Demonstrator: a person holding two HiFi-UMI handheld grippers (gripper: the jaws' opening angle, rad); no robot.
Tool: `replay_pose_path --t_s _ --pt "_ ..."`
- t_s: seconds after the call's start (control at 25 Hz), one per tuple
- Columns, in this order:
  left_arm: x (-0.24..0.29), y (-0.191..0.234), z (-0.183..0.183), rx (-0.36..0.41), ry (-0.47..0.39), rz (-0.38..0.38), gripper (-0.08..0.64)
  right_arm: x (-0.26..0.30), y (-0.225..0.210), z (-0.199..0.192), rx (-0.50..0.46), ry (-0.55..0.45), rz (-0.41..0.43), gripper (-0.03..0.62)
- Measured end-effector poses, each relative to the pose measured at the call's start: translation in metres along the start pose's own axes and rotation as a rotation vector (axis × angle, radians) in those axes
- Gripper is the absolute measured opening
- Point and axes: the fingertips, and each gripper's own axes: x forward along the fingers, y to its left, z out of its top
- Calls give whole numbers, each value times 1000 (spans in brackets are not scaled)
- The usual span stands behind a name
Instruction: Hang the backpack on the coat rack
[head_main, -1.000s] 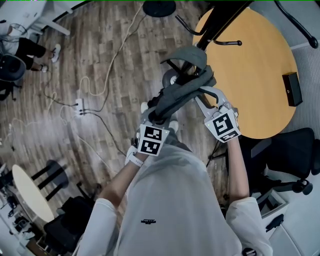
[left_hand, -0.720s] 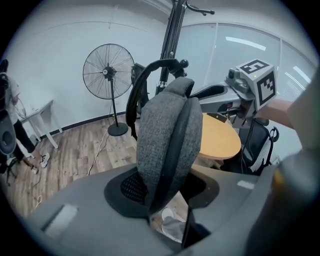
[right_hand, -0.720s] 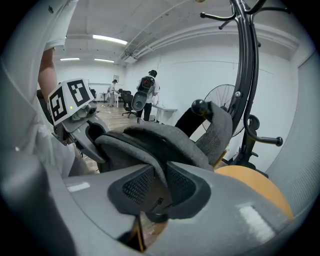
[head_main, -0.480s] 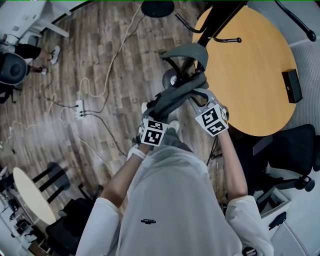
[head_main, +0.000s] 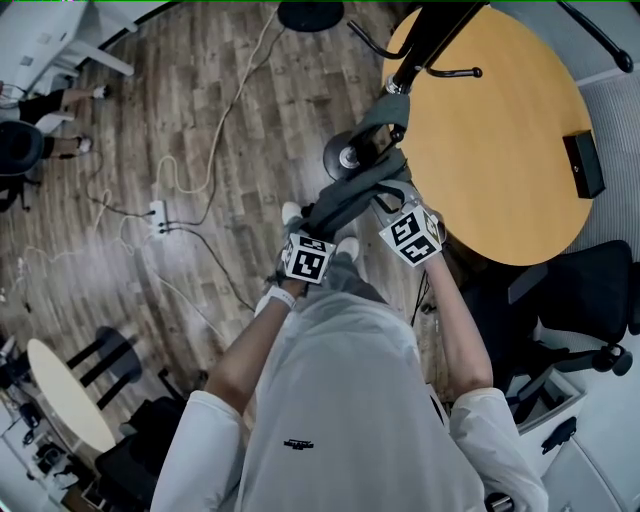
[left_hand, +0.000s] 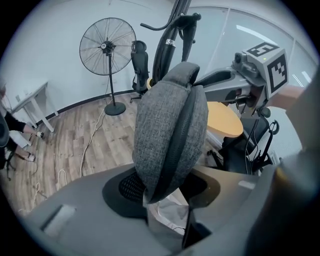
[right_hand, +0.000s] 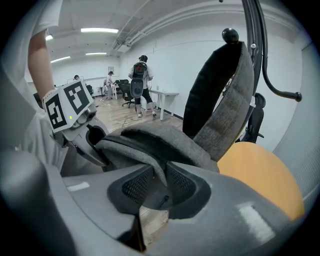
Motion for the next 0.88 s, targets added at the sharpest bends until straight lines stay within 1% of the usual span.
replay_pose_path --t_s 0.08,0.24,0.4,0.6,0.68,0.76,0.88 --pt "5 2 -3 17 12 -1 196 5 1 -3 11 2 4 78" --pt "8 5 -3 28 17 -31 254 10 0 -6 10 16 3 78" --pt "5 11 -1 10 11 -26 291 16 2 -9 -9 29 1 78" --pt "0 15 -4 -11 6 -23 307 19 5 -9 -41 47 -13 80" --pt "-4 12 -8 -33 15 -36 307 19 7 -11 -53 56 -18 80" --pt "-9 8 -10 -78 20 -58 307 18 9 -13 -76 69 -26 80" --pt "-17 5 -7 -146 -5 -77 308 16 11 -17 -99 86 -32 80"
